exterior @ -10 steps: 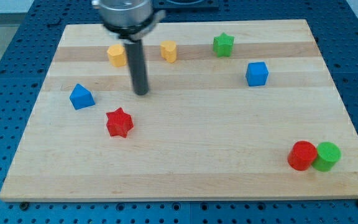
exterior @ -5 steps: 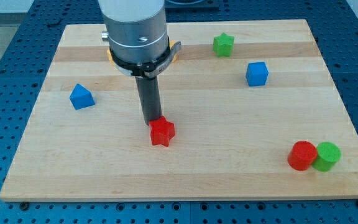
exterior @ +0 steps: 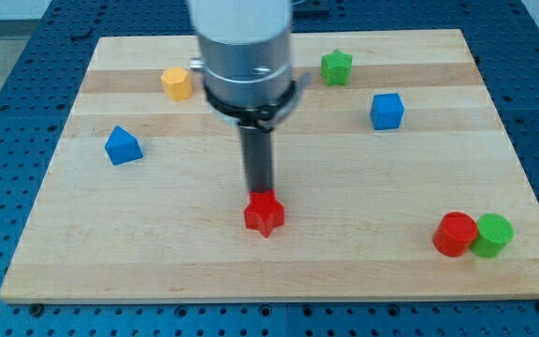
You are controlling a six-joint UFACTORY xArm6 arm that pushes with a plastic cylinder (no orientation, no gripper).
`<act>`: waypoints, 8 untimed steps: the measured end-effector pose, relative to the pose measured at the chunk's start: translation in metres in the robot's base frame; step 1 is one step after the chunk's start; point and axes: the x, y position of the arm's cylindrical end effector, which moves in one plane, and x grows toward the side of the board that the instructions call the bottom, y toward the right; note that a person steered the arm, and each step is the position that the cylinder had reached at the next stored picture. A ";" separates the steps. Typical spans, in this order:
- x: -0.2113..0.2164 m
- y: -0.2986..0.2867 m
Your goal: Push red star towards the bottom center
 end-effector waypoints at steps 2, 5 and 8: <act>-0.012 -0.020; 0.030 0.007; 0.017 0.019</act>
